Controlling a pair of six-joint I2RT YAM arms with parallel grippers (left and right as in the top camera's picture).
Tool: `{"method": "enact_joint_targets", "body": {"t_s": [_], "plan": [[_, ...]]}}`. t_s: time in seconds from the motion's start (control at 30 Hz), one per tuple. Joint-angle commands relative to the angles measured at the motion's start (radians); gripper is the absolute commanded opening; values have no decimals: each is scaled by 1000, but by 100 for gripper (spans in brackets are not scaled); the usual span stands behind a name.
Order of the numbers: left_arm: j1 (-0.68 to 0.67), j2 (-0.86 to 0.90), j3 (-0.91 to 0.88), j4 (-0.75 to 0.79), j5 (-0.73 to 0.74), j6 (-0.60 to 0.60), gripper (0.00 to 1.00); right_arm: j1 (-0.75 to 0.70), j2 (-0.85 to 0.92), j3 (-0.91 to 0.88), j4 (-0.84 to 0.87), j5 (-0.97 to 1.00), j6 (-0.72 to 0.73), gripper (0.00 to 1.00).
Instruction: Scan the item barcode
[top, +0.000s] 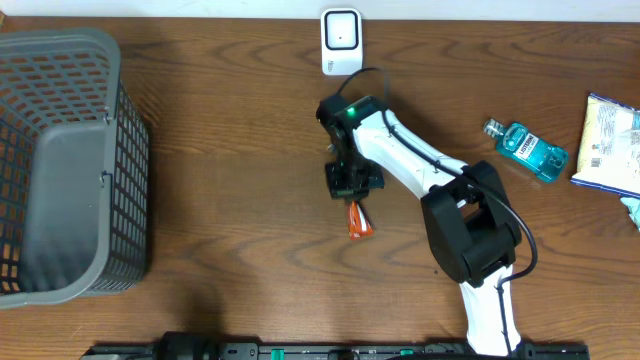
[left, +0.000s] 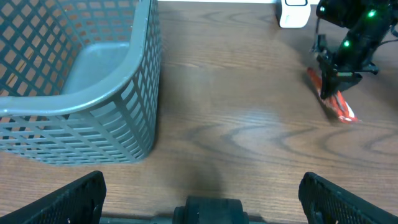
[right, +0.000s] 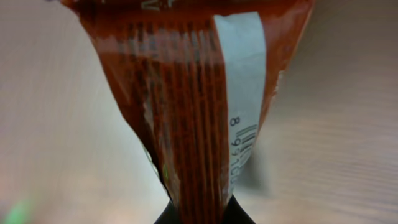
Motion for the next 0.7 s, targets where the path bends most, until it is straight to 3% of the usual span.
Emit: {"method": "enact_joint_targets", "body": {"t_s": [0.0, 0.17, 0.37, 0.4, 0.43, 0.5, 0.6, 0.67], "plan": [[5, 4, -2, -76, -6, -1, 99, -5, -27, 13, 69, 169, 306, 2], [5, 4, -2, -76, -6, -1, 99, -4, -27, 13, 209, 251, 420, 2], [5, 4, -2, -76, -6, -1, 99, -3, -27, 13, 221, 284, 596, 2], [5, 4, -2, -76, -6, -1, 99, -3, -27, 13, 221, 277, 609, 10], [5, 4, -2, -76, -6, -1, 99, -2, -27, 13, 223, 261, 612, 34], [5, 4, -2, -76, -6, -1, 99, -2, -27, 13, 229, 211, 614, 66], [5, 4, -2, -76, -6, -1, 99, -5, -27, 13, 275, 98, 615, 99], [5, 4, -2, -76, -6, -1, 99, -12, -27, 13, 332, 20, 614, 99]]}}
